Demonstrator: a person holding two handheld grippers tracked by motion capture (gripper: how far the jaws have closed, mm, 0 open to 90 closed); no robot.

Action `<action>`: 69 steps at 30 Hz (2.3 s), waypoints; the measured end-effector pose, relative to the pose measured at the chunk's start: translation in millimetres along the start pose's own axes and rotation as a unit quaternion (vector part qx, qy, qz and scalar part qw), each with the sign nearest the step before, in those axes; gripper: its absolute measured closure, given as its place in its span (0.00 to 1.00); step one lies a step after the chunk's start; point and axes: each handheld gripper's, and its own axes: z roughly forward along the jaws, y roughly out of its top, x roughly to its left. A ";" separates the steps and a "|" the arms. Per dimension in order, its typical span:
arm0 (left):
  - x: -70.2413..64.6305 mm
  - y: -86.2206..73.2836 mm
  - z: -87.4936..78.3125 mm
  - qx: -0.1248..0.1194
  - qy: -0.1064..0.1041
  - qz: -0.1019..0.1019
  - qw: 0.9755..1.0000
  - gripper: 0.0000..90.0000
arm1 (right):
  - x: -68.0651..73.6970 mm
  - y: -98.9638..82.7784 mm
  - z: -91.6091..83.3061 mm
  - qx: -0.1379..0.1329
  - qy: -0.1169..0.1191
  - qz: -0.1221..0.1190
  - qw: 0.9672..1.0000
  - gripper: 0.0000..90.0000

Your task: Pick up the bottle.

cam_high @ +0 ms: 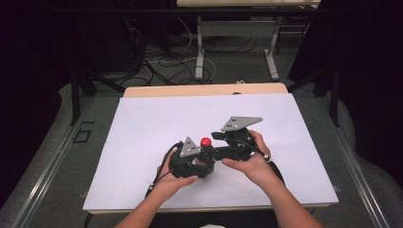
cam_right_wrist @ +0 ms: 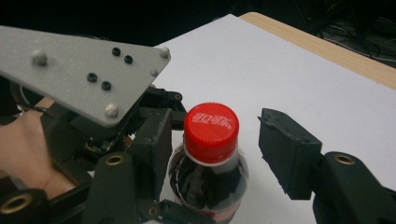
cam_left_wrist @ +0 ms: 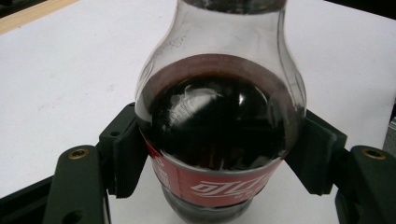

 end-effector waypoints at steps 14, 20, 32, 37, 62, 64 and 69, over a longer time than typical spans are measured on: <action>-11.0 1.4 3.4 -0.005 -0.013 0.008 1.000 0.34 | 7.5 -1.5 10.9 0.011 -0.013 0.021 1.000 0.63; -12.9 2.7 1.4 0.004 -0.022 0.008 1.000 0.34 | 9.6 -2.5 12.0 0.010 -0.026 0.030 0.999 0.67; -13.5 2.1 2.1 0.001 -0.025 0.015 1.000 0.34 | 2.8 -5.0 10.4 0.010 0.009 0.010 1.000 0.68; -13.7 2.2 1.1 -0.002 -0.041 0.016 0.999 0.34 | -1.8 -3.8 8.8 0.017 0.040 -0.018 0.999 0.68; -14.1 5.5 -3.6 -0.011 -0.042 -0.004 0.999 0.34 | 14.5 -2.7 3.3 -0.015 -0.028 -0.025 0.999 0.62; -12.4 5.6 -4.6 -0.007 -0.040 0.007 0.999 0.34 | 15.4 -2.6 2.8 -0.014 -0.022 -0.034 0.999 0.68; -13.0 5.0 -5.1 -0.009 -0.051 0.004 0.999 0.34 | 3.4 0.1 2.8 -0.008 0.044 -0.067 0.997 0.68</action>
